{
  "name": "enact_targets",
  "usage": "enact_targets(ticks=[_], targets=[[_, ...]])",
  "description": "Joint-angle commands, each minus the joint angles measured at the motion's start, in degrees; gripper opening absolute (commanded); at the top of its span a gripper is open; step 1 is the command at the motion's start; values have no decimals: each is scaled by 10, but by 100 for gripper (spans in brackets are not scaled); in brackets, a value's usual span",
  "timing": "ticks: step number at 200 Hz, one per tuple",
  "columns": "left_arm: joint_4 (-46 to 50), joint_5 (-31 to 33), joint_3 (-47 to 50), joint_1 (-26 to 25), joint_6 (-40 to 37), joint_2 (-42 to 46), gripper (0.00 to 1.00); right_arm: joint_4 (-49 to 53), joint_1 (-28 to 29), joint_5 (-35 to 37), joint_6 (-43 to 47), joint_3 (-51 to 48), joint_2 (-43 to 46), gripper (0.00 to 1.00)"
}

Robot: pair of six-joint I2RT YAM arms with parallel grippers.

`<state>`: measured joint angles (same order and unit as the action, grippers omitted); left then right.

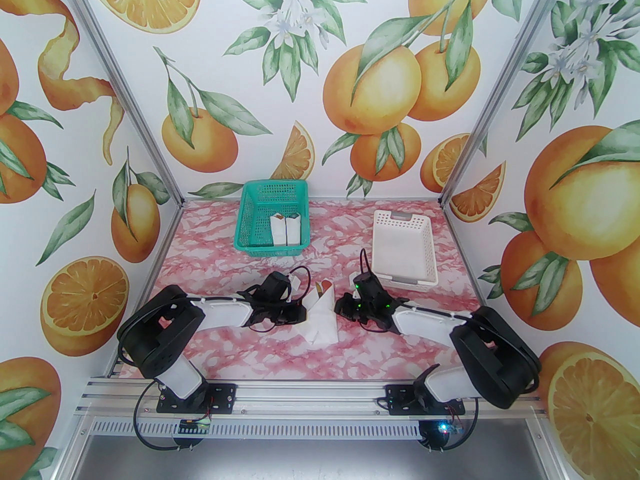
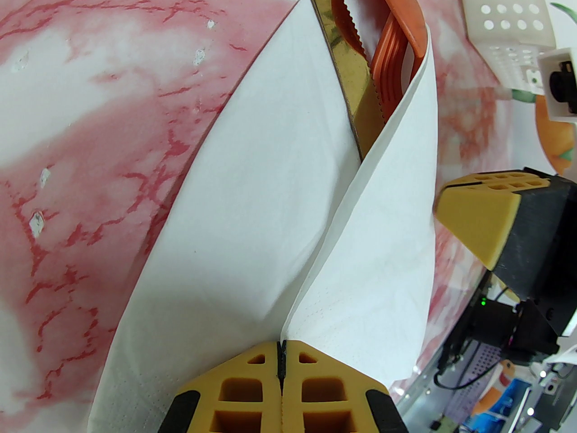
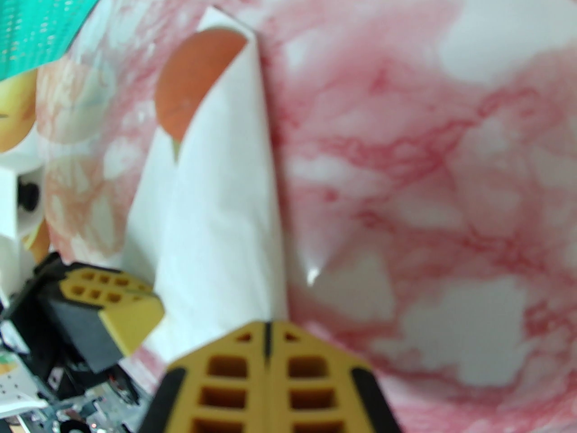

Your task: Place the utensils on the paper napkin and roll it up

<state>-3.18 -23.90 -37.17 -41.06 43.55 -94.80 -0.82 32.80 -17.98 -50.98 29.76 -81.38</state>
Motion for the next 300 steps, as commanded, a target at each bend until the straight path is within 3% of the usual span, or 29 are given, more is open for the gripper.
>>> enact_targets(ticks=[1,61,177,248,300], targets=[[41,25,12,-3,0,-4,0,29,7,2,5,-6,28,0],[42,27,10,-2,-3,-4,0,25,37,2,-34,-52,69,0],[43,28,13,-2,-4,-2,0,19,55,5,-47,-74,33,0],[43,29,13,-2,-4,-1,0,83,65,12,-54,-71,116,0],[43,31,12,-3,-5,-2,0,50,98,-1,-102,-101,143,0]])
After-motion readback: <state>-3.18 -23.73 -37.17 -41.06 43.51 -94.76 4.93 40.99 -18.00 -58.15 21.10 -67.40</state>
